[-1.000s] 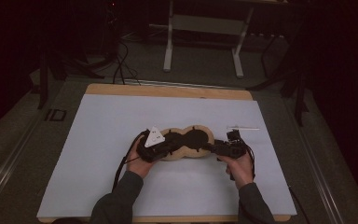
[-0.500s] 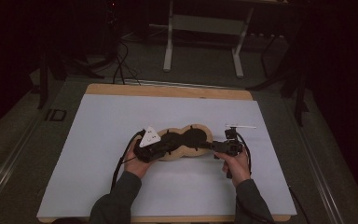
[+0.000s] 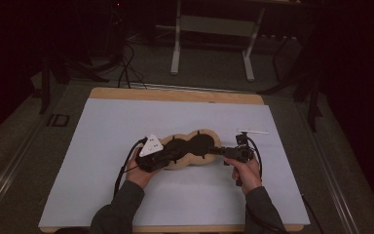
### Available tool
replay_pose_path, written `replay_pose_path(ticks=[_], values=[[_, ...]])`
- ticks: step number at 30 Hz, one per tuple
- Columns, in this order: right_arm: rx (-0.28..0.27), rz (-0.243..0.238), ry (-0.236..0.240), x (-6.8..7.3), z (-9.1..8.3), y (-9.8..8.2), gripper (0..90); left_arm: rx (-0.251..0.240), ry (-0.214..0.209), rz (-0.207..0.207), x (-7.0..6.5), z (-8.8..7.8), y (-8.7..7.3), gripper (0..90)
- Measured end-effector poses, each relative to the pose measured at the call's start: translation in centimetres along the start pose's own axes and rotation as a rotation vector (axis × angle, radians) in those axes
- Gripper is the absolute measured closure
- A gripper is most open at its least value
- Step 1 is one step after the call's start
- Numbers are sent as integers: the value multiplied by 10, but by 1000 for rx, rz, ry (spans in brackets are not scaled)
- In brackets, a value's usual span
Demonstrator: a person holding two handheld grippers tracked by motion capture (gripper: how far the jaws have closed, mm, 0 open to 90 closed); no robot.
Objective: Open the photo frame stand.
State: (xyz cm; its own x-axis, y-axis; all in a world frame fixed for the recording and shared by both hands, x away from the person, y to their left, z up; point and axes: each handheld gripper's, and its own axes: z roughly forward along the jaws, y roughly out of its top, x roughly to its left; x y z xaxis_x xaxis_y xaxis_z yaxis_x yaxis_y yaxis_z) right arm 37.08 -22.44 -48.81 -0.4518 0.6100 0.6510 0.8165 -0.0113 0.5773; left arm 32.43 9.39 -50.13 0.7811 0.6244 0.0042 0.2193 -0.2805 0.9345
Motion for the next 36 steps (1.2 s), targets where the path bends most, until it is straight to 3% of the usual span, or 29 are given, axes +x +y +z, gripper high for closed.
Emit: replay_pose_path(ticks=[8,22,27,36], values=[[-13,-13,26,3,-3,0,487,6,-27,-21,-1,-5,1,629],[-27,-49,36,6,-4,-2,536,67,-69,-62,2,-15,-3,451],[-17,-62,30,6,-4,-3,550,78,-87,-57,1,-20,-6,400],[-15,-86,39,8,-6,-3,576,107,-127,-73,6,-32,-17,420]])
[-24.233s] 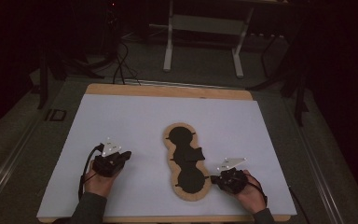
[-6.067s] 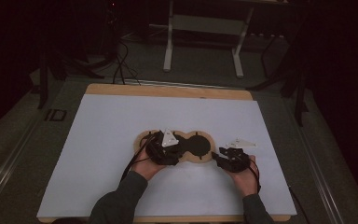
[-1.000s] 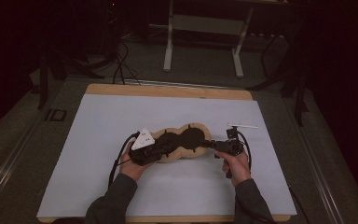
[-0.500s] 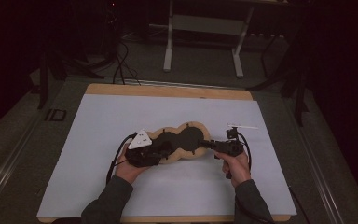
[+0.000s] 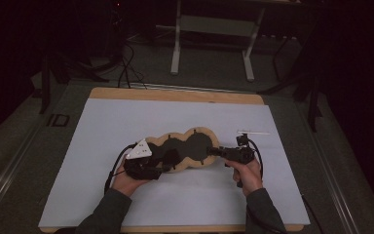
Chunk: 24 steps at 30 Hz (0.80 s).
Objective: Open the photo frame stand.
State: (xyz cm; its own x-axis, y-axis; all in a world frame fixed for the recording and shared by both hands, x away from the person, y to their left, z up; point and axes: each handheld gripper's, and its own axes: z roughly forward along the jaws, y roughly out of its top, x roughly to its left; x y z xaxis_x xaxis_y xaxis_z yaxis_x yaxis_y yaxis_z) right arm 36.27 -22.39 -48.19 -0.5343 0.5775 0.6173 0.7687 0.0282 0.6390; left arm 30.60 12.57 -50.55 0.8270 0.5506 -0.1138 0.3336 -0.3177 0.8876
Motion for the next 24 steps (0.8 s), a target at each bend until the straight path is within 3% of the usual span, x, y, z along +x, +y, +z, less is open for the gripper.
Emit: replay_pose_path(ticks=[7,12,20,24], values=[[-2,-17,1,0,0,0,578,39,-15,-23,5,-8,-6,425],[-3,-26,2,1,-1,-1,579,34,-24,-36,7,-11,-10,412],[0,-46,4,3,-2,0,581,43,-18,-22,6,-18,-12,411],[0,-49,4,3,-2,-1,581,38,7,-41,9,-24,-16,407]])
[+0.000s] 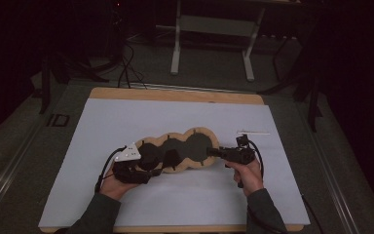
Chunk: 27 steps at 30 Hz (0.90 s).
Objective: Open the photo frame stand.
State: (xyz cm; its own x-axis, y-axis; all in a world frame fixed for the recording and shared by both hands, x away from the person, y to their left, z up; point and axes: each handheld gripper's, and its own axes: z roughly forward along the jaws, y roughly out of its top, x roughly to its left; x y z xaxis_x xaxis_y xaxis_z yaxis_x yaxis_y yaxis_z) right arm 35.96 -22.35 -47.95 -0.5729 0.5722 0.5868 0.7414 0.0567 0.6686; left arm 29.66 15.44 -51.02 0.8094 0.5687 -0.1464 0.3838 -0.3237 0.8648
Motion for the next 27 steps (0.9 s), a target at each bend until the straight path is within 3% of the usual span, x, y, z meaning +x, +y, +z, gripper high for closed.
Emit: replay_pose_path(ticks=[9,22,27], values=[[4,-27,-4,0,-1,-1,581,-40,56,-66,11,-17,-6,392],[27,-74,-15,2,-2,-3,581,-63,126,-127,28,-34,-12,371],[36,-94,-19,3,-4,-4,582,-71,152,-130,34,-40,-12,370]])
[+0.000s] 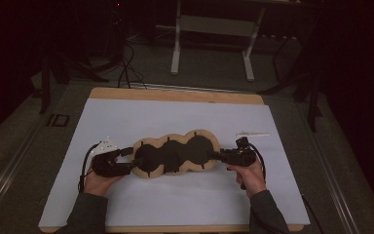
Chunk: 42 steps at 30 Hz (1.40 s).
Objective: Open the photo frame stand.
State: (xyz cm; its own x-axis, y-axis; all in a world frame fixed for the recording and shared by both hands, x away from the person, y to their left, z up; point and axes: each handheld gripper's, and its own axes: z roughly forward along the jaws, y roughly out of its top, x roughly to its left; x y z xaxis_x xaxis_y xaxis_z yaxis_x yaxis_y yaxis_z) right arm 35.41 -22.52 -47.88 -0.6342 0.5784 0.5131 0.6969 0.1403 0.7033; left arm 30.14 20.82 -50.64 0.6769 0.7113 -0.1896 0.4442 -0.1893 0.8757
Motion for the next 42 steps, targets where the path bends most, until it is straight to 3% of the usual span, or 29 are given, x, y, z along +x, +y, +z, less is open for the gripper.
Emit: replay_pose_path(ticks=[8,14,23,31,36,42], values=[[3,-11,-1,0,0,-1,582,-18,18,-45,12,-4,-2,354],[9,-33,-6,1,-1,-2,582,21,21,-47,13,4,-3,350],[23,-71,-17,3,-2,-3,582,31,11,-67,18,8,-5,326],[44,-111,-28,4,-3,-5,581,72,-26,-69,16,14,-7,326],[54,-133,-31,4,-4,-6,581,82,-48,-95,18,13,-10,326],[60,-156,-35,5,-5,-8,581,118,-31,-83,15,14,-12,364]])
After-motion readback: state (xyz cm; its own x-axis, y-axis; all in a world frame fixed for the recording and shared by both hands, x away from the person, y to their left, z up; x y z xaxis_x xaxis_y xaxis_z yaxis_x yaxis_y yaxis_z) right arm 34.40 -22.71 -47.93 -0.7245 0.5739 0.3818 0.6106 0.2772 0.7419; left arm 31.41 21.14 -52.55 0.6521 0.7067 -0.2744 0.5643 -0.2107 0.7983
